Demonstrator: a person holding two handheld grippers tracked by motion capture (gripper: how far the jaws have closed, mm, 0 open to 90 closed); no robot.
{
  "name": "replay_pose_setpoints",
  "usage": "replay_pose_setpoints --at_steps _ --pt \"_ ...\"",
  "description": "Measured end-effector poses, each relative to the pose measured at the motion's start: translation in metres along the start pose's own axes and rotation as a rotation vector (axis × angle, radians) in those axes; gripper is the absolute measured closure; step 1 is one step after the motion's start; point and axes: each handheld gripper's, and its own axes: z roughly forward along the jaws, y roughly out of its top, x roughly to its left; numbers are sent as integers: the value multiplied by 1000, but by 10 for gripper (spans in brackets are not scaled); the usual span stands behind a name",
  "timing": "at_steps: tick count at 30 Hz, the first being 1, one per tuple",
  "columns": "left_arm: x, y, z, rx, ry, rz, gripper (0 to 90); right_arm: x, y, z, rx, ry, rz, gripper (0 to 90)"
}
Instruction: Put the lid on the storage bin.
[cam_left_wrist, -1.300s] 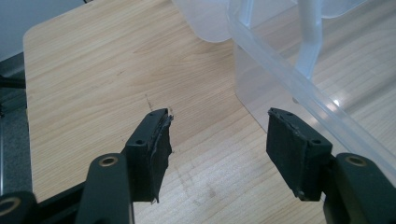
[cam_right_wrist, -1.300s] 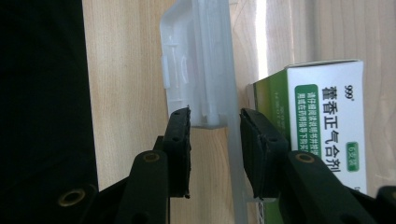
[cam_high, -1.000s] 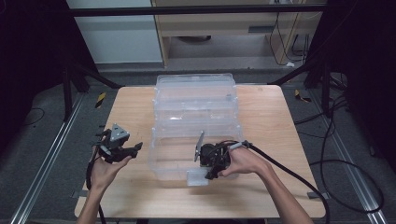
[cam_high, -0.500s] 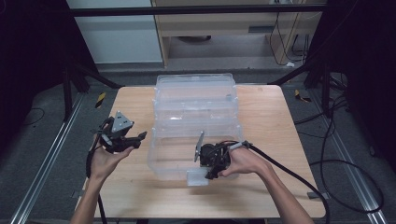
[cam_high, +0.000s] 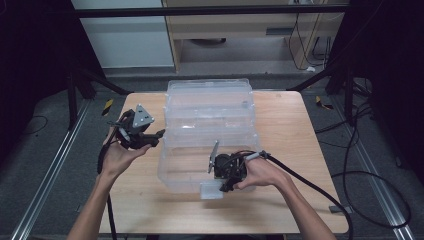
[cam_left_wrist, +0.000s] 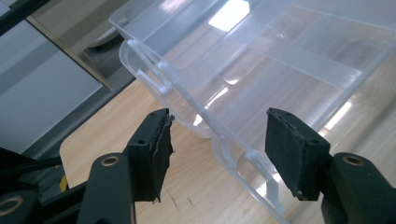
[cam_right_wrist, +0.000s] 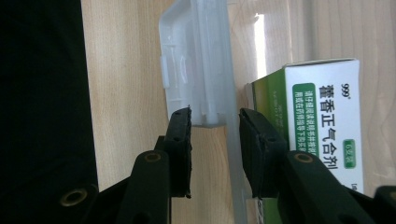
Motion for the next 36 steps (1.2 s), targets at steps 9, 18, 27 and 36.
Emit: replay_pose_setpoints --at_steps 9,18,27,36 --pt "0 18 5 -24 -13 20 404 0 0 0 -4 -1 9 655" --pt "-3 35 14 -14 -23 77 404 1 -1 0 -8 -7 6 655" --pt "-6 48 22 9 -30 160 406 2 0 0 -6 -10 0 656" --pt "-5 64 30 52 -55 245 410 2 0 0 -7 -8 -1 656"
